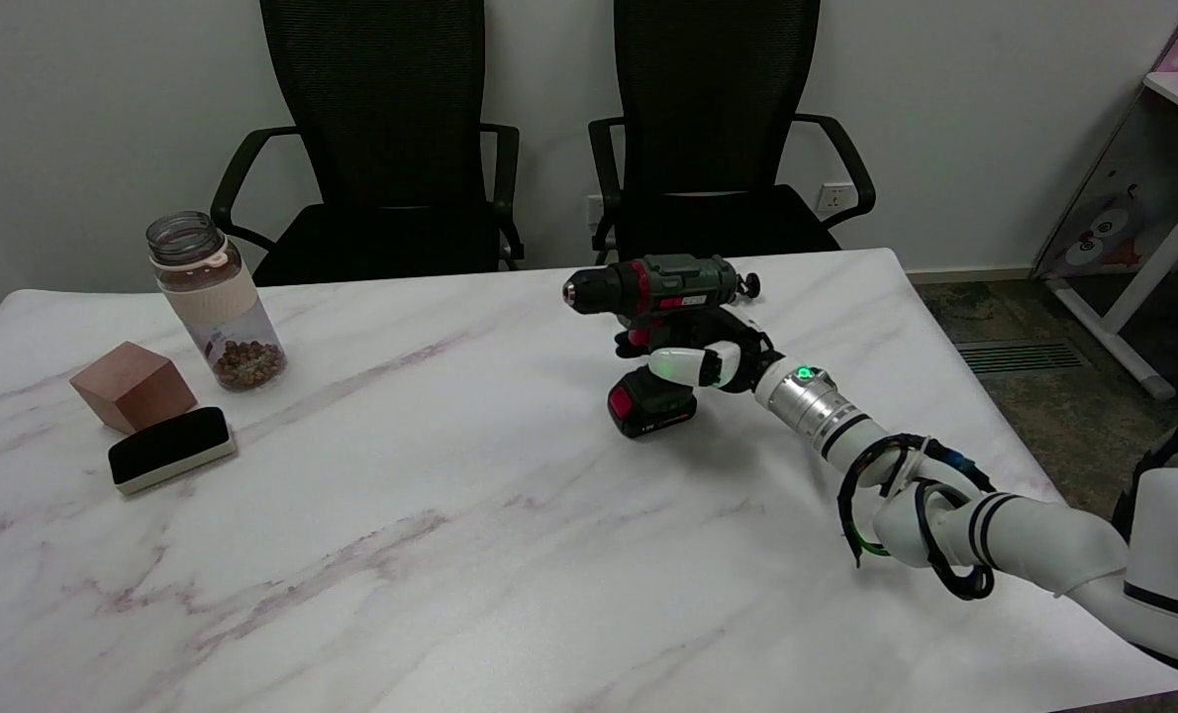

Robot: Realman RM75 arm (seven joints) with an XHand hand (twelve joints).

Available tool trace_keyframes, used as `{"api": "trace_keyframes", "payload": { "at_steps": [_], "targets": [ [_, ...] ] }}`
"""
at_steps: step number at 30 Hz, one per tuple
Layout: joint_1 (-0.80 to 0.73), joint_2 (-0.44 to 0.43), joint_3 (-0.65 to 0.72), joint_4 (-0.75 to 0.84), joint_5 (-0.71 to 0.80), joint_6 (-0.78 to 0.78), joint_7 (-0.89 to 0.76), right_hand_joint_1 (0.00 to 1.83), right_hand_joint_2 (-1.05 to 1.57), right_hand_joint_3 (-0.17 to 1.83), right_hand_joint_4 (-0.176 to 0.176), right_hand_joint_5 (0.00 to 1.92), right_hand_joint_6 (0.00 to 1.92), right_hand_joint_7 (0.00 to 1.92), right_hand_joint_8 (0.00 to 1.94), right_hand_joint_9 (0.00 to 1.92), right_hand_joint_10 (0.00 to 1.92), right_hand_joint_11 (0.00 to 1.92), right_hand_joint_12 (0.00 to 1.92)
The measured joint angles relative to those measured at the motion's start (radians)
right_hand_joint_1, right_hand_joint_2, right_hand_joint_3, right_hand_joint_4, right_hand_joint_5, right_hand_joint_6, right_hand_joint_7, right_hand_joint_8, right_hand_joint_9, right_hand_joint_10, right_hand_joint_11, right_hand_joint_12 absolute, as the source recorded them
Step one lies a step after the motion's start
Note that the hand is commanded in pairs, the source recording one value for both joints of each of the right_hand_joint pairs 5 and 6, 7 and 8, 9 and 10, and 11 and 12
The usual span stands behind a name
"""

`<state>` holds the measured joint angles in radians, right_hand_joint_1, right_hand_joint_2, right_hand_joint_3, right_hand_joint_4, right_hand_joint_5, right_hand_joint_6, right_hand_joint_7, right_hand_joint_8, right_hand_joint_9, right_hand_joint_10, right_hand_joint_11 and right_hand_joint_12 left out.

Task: Pick up the power screwdriver.

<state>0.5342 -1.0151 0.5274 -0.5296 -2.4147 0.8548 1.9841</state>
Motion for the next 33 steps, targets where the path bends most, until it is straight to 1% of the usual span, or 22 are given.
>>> {"api": "trace_keyframes", "payload": {
  "at_steps": [7,8,9,10,12,20,26,33],
  "targets": [
    [0.003,0.0,0.003,-0.005,0.003,0.0,0.001,1.24,-0.18,1.26,0.176,0.47,0.47,0.47,0.47,0.71,0.71,0.67,0.67],
    [0.003,0.0,0.004,-0.007,0.003,0.0,0.001,1.24,-0.19,1.25,0.176,0.47,0.47,0.47,0.47,0.71,0.71,0.65,0.65],
    [0.003,0.0,0.005,-0.008,0.004,0.001,0.001,1.23,-0.19,1.21,0.176,0.47,0.47,0.47,0.47,0.69,0.69,0.57,0.57],
    [0.003,0.0,0.006,-0.009,0.004,0.001,0.001,1.23,-0.19,1.18,0.176,0.46,0.46,0.46,0.46,0.68,0.68,0.54,0.54],
    [0.004,0.0,0.008,-0.013,0.004,0.003,0.0,1.22,-0.19,1.16,0.176,0.46,0.46,0.46,0.46,0.67,0.67,0.52,0.52],
    [0.002,0.0,0.012,-0.029,0.005,0.016,-0.002,1.21,-0.2,1.15,0.176,0.51,0.51,0.51,0.51,0.67,0.67,0.52,0.52],
    [-0.007,0.0,0.014,-0.039,0.005,0.023,-0.001,1.2,-0.18,1.08,0.176,0.51,0.51,0.51,0.51,0.63,0.63,0.46,0.46],
    [-0.015,0.0,0.016,-0.053,0.006,0.029,0.0,1.2,-0.17,1.07,0.176,0.51,0.51,0.51,0.51,0.6,0.6,0.45,0.45]
  ]
}}
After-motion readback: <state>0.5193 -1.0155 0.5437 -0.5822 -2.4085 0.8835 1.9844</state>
